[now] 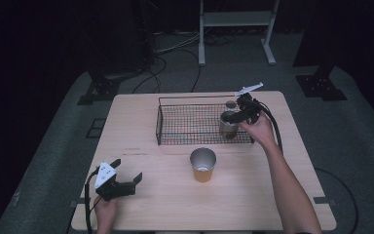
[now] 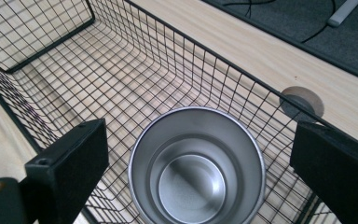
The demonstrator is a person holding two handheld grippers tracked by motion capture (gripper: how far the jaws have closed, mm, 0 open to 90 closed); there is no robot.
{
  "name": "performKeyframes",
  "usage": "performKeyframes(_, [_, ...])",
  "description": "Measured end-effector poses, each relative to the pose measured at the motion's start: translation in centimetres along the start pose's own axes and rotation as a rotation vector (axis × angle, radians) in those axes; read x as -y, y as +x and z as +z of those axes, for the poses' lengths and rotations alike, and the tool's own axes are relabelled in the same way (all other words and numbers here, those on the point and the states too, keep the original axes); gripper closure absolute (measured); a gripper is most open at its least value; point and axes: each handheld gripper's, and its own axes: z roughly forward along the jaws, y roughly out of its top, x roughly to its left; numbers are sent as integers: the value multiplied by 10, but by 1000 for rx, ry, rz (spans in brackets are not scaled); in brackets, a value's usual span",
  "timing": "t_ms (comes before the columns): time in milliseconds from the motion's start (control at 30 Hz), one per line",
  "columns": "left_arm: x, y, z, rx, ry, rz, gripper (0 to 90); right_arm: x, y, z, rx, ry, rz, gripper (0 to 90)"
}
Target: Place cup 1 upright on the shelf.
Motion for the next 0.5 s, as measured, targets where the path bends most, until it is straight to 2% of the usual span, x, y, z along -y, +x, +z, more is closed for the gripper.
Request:
performKeyframes(233, [0, 0, 0, 1, 2, 3, 0, 4, 5, -11, 4, -11, -29, 37])
performKeyframes(400, [0, 0, 0, 2, 2, 3, 0, 7, 6, -19, 1, -28, -33, 38])
performKeyframes(500, [0, 0, 0, 2, 3, 4, 0, 10, 6, -28, -18, -54, -26, 38])
